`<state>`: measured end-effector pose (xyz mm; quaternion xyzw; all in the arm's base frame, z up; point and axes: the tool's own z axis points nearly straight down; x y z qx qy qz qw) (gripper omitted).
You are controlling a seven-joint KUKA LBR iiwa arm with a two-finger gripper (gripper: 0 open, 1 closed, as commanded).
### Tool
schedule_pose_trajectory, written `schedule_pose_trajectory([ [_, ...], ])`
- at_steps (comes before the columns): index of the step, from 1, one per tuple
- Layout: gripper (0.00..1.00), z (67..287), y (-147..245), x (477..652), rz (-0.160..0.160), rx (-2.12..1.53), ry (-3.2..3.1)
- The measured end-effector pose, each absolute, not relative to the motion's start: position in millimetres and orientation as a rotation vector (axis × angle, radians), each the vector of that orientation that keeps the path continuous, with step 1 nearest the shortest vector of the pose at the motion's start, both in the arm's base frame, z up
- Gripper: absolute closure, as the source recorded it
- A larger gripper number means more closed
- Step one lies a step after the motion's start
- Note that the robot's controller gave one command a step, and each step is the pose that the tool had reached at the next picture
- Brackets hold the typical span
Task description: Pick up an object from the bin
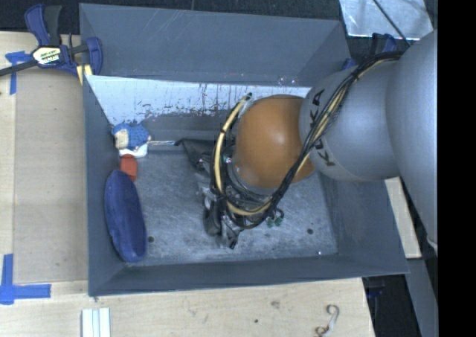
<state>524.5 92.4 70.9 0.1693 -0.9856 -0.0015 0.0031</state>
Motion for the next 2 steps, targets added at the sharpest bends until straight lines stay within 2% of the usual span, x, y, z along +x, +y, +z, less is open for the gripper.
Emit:
schedule_pose_trajectory([
  [1,1.00,110,124,517.6,-0.002,0.785,-3.049],
  [2,1.00,139,58,512.5,-0.001,0.410,-3.119],
])
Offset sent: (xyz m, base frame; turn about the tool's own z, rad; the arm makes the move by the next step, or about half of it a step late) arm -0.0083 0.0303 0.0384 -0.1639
